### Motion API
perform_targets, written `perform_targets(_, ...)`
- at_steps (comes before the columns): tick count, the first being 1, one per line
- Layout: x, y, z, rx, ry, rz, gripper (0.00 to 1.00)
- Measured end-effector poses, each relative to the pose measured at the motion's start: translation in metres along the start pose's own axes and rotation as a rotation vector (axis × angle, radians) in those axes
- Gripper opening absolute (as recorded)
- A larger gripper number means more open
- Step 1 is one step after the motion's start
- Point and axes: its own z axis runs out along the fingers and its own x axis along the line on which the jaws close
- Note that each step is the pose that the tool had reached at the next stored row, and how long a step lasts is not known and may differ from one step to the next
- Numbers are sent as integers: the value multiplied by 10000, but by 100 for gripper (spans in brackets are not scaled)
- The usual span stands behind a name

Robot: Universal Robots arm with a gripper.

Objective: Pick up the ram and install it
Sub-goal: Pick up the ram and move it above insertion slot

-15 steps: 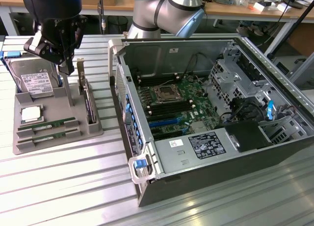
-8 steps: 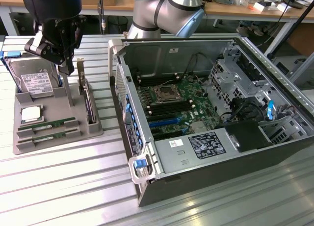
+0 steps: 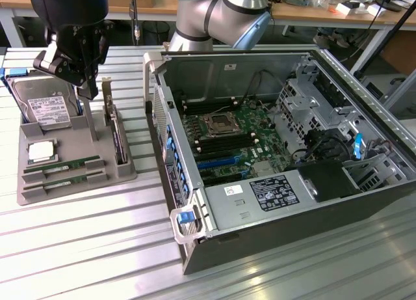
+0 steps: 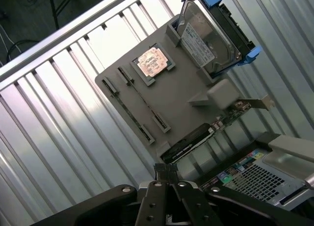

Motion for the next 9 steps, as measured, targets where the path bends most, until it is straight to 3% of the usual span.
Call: perform_targets(9,0,0,0,-3,6,-136,10)
